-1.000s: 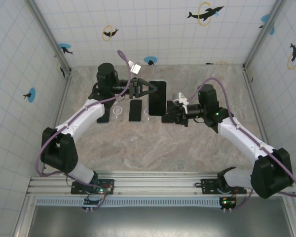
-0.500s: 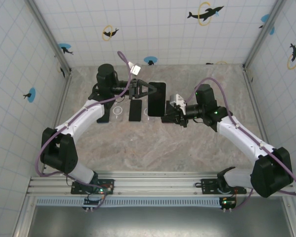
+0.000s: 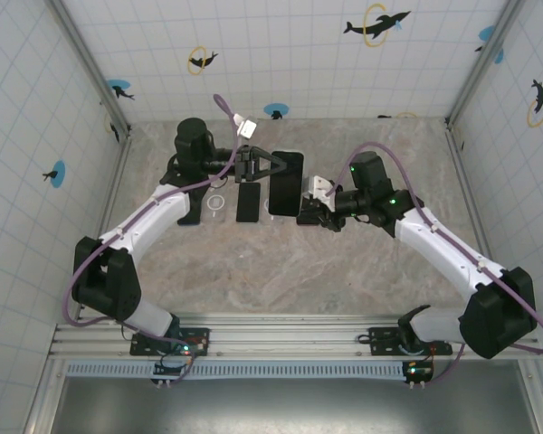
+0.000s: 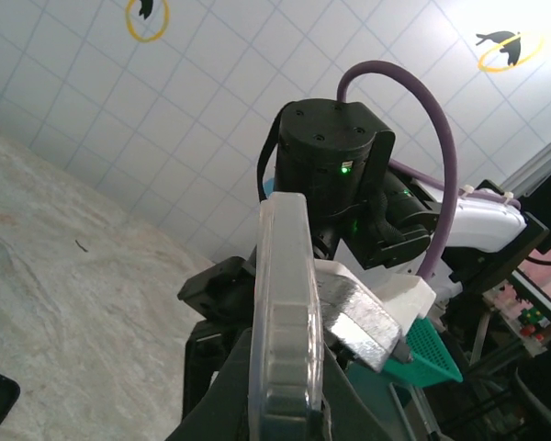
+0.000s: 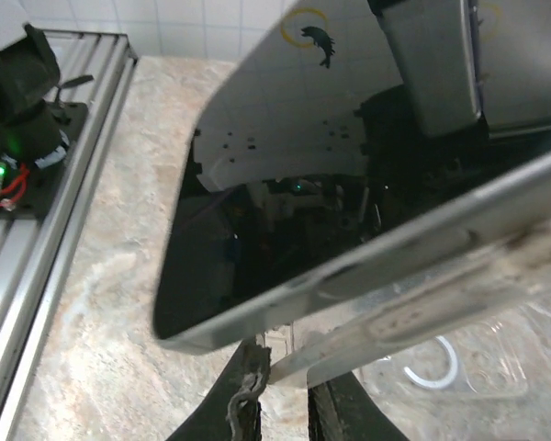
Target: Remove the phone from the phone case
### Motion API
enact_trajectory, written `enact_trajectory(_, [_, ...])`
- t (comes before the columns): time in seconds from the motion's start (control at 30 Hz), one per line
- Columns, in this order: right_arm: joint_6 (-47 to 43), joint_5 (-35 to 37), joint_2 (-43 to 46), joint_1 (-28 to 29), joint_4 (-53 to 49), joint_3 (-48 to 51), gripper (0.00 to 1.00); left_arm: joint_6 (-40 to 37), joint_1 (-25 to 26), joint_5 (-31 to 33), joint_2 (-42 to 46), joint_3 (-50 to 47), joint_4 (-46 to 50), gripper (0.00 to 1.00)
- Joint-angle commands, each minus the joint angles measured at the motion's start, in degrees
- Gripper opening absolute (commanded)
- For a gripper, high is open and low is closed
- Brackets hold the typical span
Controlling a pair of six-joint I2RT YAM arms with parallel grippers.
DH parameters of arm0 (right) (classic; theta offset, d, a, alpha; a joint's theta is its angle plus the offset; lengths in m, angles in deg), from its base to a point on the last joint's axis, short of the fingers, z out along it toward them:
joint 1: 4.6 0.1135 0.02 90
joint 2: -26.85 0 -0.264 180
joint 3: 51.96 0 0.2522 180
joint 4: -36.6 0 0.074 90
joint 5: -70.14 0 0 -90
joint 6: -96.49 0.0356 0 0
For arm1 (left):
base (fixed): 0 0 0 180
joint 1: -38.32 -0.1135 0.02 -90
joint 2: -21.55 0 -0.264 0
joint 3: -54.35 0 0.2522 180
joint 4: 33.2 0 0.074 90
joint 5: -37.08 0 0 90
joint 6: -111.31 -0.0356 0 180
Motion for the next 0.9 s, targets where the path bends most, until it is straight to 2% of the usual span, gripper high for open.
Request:
enact_trajectory(0.0, [-1.14,4.26,-0.01,0.29,7.43,-3.1,0.17,4.3,2.11,-2.67,2.14,-0.95,1.26,0.0])
enact_trajectory(0.23, [11.27,0.06,1.43,-0.16,21.12,1.43,0.18,4.3,2.62,-2.01,2.69,-1.8,1.29,0.0])
enact_trajectory(0.47, [23.89,-3.72,3.11,-1.1,34.94,6.01,0.28,3.4,2.69,-1.76,3.17,-2.15,1.95,0.0])
enact_trajectory(0.6, [29.12,-5.33,3.2,-1.21,38.93,7.27,0.29,2.64,2.69,-0.72,3.26,-1.99,2.02,0.0])
enact_trajectory(0.73, [37.95,-6.33,3.68,-1.47,44.51,9.77,0.3,2.02,2.43,6.55,3.43,-1.71,2.88,0.0])
enact_trajectory(0.87, [53.13,-3.98,4.16,-1.97,55.58,14.65,0.3,8.87,2.6,15.31,3.4,-2.95,-0.82,0.0])
